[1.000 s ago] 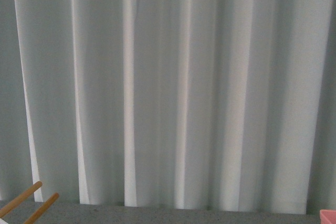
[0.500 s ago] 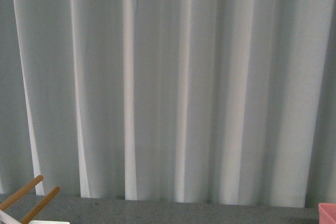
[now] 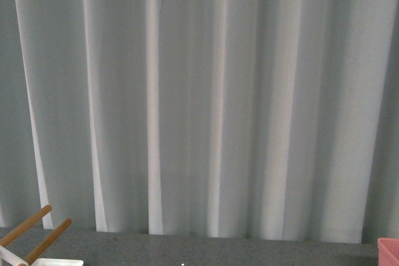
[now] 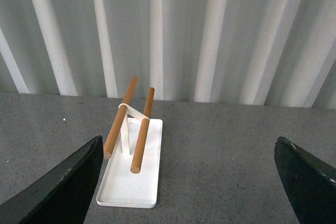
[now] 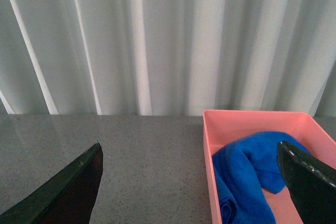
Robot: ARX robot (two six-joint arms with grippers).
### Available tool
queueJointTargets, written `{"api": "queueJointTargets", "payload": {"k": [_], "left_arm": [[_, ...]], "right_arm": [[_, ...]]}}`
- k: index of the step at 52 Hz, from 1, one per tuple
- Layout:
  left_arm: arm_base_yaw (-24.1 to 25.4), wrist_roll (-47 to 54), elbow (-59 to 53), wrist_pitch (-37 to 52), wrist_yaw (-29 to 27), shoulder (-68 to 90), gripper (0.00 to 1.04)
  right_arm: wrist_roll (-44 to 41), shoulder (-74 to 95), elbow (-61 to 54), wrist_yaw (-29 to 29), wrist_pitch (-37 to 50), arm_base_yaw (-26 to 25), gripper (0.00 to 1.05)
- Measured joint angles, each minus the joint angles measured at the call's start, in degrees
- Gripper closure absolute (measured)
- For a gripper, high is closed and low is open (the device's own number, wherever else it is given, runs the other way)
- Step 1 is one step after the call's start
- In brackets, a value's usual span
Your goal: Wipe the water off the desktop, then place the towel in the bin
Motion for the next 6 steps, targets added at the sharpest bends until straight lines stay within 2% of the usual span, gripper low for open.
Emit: {"api": "queueJointTargets", "payload": {"k": [6], "left_arm": [[0.00,0.00,0.00,0.00,0.00,0.00,0.07]], "right_arm": [[0.00,0.00,0.00,0.00,0.00,0.00,0.07]]}}
